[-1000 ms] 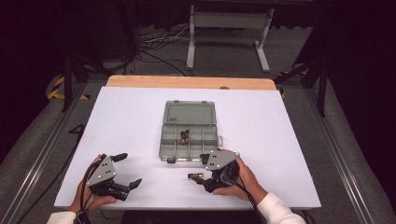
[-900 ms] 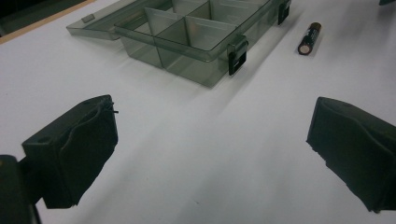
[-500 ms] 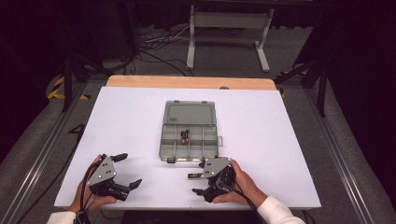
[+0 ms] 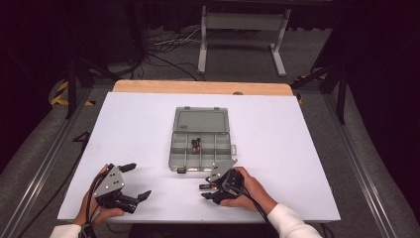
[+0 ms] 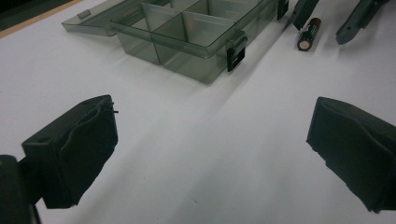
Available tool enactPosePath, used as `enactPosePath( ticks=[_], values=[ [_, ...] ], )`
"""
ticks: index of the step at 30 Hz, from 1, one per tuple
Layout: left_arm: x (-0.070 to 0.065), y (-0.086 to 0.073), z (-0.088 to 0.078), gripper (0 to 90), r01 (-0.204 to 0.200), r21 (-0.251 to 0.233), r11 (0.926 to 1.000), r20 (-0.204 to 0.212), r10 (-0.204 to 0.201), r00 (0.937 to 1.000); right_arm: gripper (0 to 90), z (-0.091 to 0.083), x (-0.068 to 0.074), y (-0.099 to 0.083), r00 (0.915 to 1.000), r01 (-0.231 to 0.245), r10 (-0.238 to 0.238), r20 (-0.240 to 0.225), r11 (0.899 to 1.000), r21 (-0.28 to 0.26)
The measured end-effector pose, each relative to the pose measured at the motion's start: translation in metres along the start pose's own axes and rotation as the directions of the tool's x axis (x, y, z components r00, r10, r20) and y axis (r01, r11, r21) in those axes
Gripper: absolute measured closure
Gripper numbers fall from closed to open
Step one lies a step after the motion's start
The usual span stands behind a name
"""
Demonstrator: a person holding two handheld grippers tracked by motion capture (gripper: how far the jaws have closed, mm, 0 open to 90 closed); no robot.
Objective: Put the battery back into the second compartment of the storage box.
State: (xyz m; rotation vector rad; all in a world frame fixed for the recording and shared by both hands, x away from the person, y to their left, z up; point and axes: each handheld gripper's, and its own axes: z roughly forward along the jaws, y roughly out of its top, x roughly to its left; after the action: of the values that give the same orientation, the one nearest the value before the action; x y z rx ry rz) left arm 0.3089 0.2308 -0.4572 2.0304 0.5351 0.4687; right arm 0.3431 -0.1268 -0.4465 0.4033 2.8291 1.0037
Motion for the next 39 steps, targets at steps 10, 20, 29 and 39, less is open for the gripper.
enactPosePath(
  ticks=[10,20,29,39],
  values=[
    [0.000,0.000,0.000,2.1,0.000,0.005,1.0000,0.001,0.000,1.0000,75.5,0.001,0.001,0.003,0.9999,0.005,-0.004,-0.015,0.999,0.039],
    [0.000,0.000,0.000,2.3,0.000,0.003,1.0000,0.001,0.000,1.0000,77.8,0.000,0.002,0.001,0.9999,-0.004,0.005,-0.016,1.000,0.030],
    [0.000,0.000,0.000,2.3,0.001,0.002,1.0000,0.000,-0.001,1.0000,77.9,-0.009,0.000,0.002,0.9998,-0.019,0.019,0.004,1.000,-0.010],
    [0.000,0.000,0.000,2.3,0.002,0.000,1.0000,0.000,-0.002,1.0000,77.8,-0.023,-0.002,0.004,0.9986,-0.047,0.048,0.021,0.996,-0.076]
  ],
)
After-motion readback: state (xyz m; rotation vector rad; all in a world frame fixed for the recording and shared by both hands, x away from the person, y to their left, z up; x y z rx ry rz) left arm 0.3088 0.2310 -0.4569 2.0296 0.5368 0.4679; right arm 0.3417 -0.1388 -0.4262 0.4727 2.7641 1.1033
